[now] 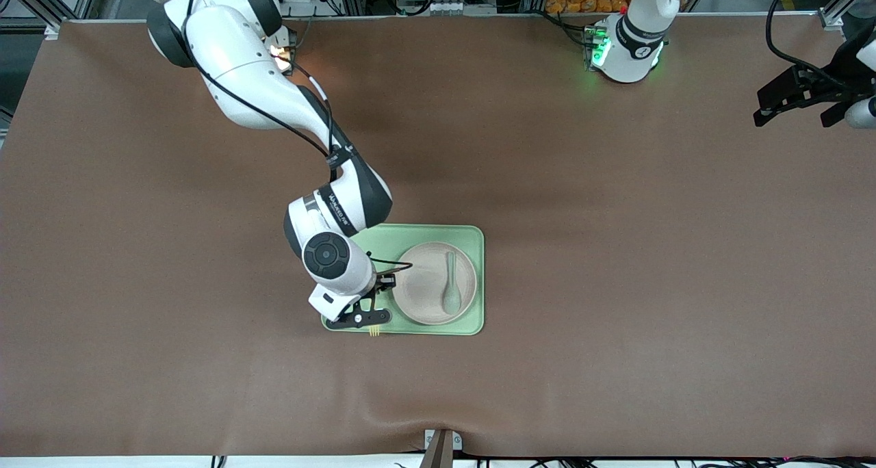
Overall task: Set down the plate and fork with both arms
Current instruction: 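Carry the fork with the right gripper beside the plate on the tray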
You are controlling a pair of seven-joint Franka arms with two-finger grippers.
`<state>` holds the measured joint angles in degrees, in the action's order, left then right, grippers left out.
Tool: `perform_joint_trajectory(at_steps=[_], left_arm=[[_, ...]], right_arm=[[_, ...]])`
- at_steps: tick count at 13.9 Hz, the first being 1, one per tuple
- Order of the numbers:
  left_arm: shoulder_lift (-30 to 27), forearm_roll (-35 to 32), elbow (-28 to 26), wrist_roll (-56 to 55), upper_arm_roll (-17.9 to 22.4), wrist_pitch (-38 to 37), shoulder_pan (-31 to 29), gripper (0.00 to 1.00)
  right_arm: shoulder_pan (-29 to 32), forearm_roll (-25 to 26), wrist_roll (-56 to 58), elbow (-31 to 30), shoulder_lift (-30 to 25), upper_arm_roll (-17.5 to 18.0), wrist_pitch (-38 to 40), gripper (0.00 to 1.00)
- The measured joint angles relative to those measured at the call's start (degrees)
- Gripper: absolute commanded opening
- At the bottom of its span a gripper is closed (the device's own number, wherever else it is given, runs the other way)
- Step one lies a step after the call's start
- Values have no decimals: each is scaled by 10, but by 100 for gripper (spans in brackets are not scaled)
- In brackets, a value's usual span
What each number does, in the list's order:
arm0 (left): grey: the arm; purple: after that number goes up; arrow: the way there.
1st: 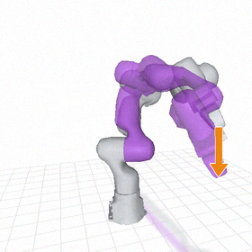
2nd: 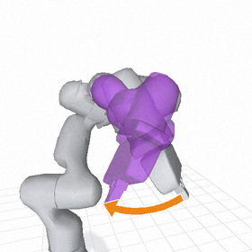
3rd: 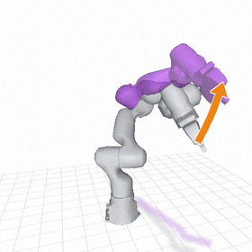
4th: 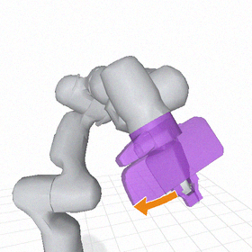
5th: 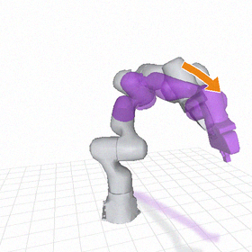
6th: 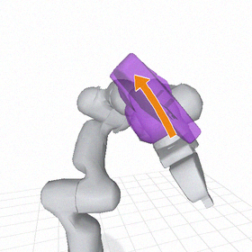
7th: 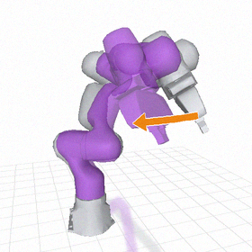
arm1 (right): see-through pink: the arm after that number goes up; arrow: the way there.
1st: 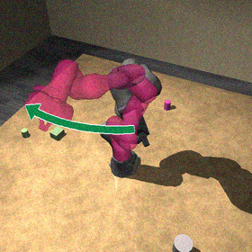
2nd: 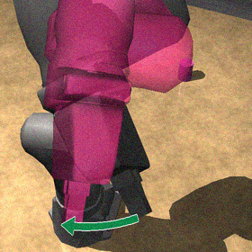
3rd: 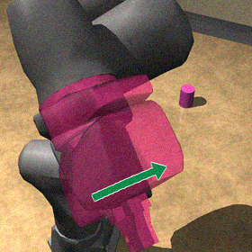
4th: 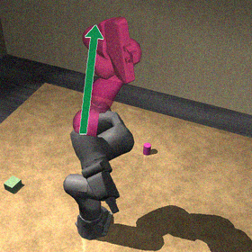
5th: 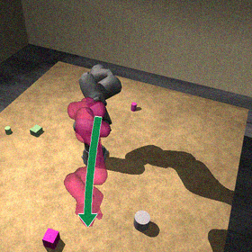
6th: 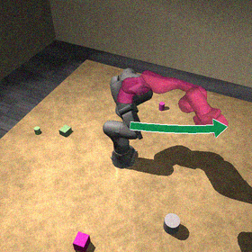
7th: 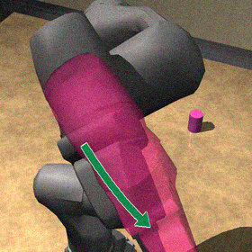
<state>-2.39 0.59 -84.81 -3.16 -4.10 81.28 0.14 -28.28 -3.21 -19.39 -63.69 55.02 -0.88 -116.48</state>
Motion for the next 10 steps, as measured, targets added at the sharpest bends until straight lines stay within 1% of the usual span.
perform_joint_trajectory(at_steps=[2,4,5,7,8,9,10], left_arm=[[0,0,0,0,0,0,0,100],[0,0,0,0,0,0,0,100],[0,0,0,0,0,0,0,100],[0,0,0,0,0,-1,0,100],[0,0,0,0,-1,-1,0,100],[0,0,0,0,-1,-1,1,100],[0,0,0,0,-1,-1,1,100]], right_arm=[[1,0,6,-15,-3,-1,-2,15],[1,0,8,-35,-10,-1,-13,19],[1,0,8,-48,-13,-1,-25,28],[1,0,10,-71,-19,-1,-43,55],[1,0,11,-77,-21,-1,-46,81],[1,0,12,-80,-23,-1,-47,100],[1,0,15,-81,-24,-2,-47,100]])
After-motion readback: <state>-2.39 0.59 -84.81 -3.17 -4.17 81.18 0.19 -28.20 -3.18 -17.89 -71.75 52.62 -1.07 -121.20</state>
